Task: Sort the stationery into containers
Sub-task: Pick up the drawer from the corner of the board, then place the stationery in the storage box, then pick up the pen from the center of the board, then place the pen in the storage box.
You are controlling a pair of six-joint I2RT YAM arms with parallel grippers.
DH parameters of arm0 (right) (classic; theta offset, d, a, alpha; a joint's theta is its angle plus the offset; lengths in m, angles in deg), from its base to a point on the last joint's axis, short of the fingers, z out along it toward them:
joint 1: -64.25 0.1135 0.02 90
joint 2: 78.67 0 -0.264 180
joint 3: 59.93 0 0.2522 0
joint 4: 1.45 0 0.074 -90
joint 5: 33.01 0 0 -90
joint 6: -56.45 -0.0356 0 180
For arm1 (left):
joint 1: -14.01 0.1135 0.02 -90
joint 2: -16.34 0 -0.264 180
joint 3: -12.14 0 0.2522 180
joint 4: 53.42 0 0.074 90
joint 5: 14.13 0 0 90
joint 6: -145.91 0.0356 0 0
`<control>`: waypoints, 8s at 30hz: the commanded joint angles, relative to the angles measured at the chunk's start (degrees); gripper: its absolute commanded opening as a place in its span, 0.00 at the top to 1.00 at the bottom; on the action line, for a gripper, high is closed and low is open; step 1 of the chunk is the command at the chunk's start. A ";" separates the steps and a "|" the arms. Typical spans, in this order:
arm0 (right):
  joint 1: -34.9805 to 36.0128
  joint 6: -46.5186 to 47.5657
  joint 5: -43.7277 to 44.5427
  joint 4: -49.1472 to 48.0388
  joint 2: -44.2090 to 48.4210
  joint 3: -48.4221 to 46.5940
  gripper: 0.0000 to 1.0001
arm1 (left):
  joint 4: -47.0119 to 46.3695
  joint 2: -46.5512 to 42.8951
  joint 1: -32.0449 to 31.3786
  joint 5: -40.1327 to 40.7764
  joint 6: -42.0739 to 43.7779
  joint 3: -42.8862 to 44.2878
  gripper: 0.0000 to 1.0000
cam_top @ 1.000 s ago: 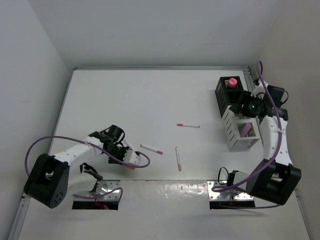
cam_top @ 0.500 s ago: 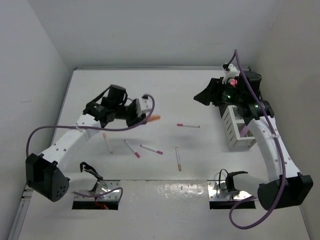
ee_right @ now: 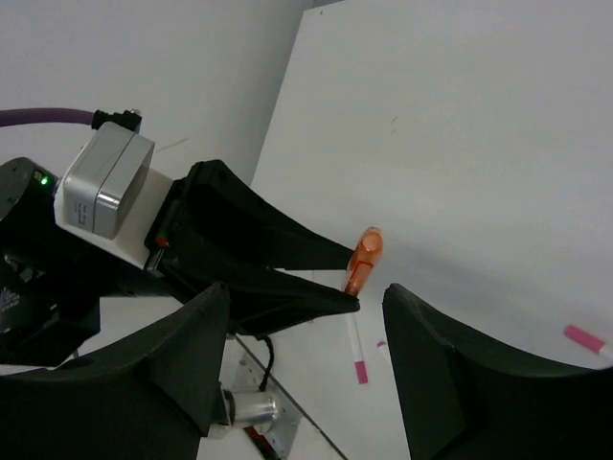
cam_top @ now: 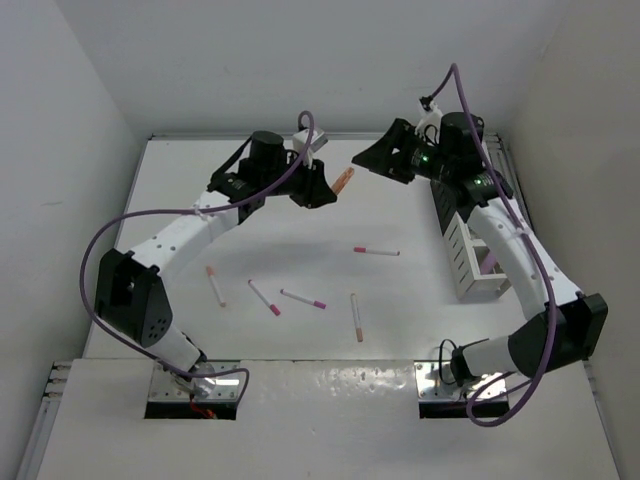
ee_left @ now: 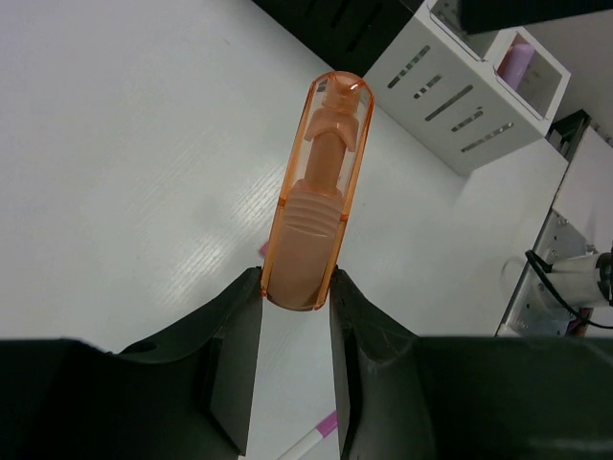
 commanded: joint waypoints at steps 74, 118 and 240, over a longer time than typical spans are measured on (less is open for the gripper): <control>-39.22 45.11 5.06 4.19 11.31 22.59 0.53 | 5.40 21.50 -8.91 6.07 29.76 8.22 0.43; -31.48 61.37 -9.28 20.98 19.85 13.80 0.63 | 28.86 48.40 -21.30 19.69 45.06 23.70 0.73; -31.13 30.70 21.40 -63.65 -10.11 32.96 0.94 | 5.65 12.46 13.51 -21.18 9.98 0.06 0.00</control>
